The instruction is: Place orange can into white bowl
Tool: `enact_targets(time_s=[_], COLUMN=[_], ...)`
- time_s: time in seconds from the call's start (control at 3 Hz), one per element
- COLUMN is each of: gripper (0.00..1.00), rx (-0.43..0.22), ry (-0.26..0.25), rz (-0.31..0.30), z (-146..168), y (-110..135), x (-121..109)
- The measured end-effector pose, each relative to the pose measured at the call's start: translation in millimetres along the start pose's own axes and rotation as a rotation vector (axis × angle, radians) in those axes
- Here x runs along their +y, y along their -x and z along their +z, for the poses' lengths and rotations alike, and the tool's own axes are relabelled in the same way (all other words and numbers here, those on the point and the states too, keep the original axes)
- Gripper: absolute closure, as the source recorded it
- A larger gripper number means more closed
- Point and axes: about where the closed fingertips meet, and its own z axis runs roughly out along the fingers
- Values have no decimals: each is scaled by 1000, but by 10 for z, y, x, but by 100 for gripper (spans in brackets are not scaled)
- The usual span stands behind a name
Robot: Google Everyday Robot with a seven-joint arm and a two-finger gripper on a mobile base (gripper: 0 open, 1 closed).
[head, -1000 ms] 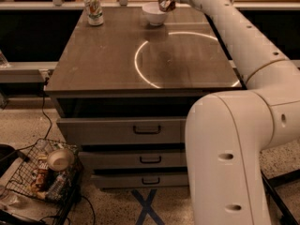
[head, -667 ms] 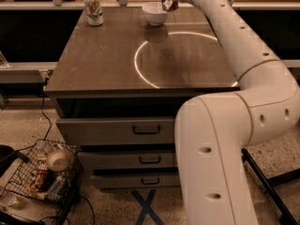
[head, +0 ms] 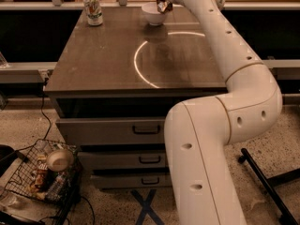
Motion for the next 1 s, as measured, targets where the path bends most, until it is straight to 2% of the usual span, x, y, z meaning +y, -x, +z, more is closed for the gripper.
enact_targets(time_s=[1.0], gripper=[100], rx=[-68], ry=[-5], rz=[24], z=[216], y=[10], x=[115])
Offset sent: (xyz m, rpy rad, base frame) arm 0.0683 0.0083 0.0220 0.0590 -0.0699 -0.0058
